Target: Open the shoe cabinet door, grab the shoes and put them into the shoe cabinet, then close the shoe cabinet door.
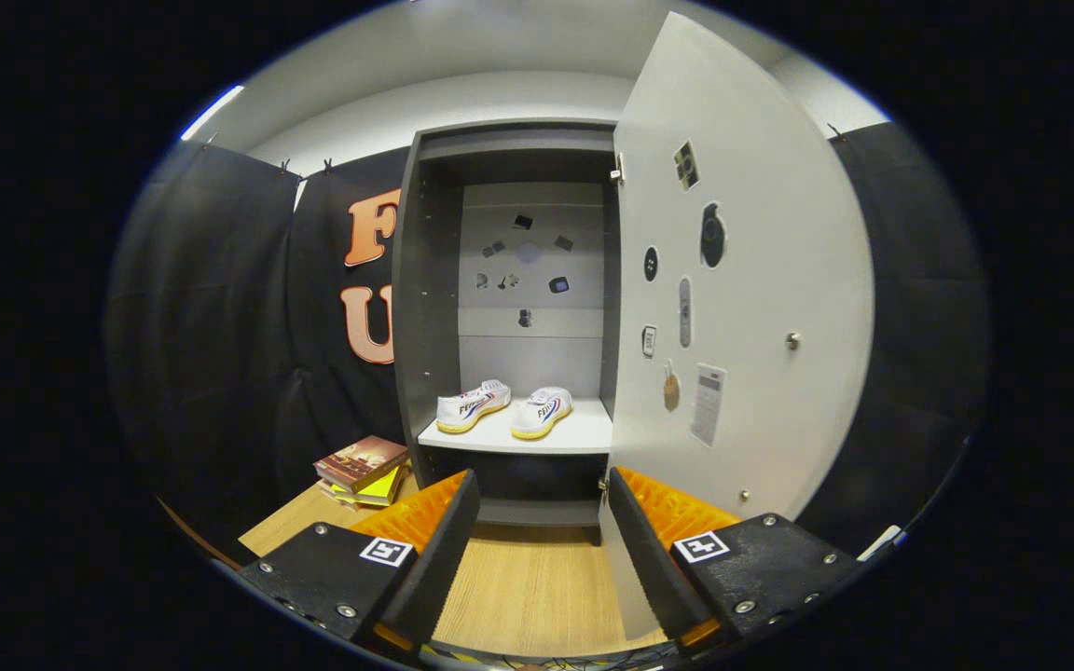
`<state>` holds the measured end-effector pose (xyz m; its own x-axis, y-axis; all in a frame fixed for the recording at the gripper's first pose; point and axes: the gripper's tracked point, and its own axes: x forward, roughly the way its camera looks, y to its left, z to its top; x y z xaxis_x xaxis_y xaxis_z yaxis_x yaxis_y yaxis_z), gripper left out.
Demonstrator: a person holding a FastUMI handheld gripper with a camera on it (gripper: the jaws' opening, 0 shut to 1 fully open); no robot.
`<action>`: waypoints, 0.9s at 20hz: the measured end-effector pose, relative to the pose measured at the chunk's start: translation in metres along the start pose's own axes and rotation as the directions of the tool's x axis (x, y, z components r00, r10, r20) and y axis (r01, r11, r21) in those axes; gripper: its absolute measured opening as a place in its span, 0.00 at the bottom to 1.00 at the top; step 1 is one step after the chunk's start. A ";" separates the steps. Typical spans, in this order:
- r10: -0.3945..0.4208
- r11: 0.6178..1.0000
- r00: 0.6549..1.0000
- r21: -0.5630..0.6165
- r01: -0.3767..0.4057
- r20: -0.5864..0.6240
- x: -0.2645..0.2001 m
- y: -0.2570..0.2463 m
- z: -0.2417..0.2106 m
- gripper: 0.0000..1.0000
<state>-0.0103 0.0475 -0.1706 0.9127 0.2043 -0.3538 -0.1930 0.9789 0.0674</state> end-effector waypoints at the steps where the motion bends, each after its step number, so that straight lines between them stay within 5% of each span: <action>1: 0.009 1.000 1.000 0.012 -0.009 0.003 -0.010 -0.004 0.001 0.87; 9: -0.135 0.990 0.990 0.030 0.135 0.027 -0.065 -0.095 0.011 0.88; 18: -0.233 0.971 0.972 0.062 0.231 0.038 -0.045 -0.190 0.010 0.88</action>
<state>-0.0110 -0.1477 -0.1578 0.9457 -0.0295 -0.3238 0.0454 0.9981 0.0418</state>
